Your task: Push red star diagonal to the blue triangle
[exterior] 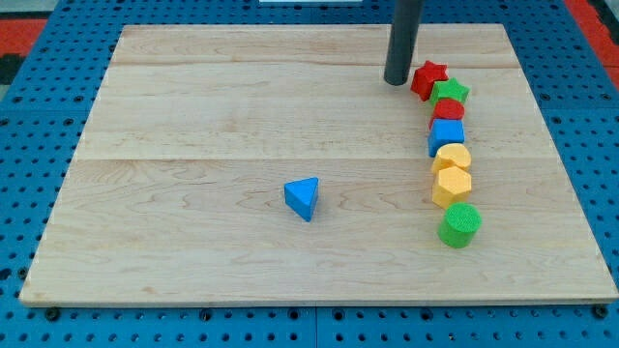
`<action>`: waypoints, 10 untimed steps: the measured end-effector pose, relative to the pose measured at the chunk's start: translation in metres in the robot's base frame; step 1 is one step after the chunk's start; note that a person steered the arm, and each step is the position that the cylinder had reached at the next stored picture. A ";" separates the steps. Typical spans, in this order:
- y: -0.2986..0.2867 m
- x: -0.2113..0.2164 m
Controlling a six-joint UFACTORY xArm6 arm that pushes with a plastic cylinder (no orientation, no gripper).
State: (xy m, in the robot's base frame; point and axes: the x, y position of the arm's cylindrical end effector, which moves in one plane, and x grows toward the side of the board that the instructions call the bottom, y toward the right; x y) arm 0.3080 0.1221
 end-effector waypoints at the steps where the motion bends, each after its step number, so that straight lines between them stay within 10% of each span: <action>1: 0.013 0.000; 5: 0.040 -0.053; 7: 0.175 -0.002; 10: 0.113 0.009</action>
State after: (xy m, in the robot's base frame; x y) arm 0.3175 0.2354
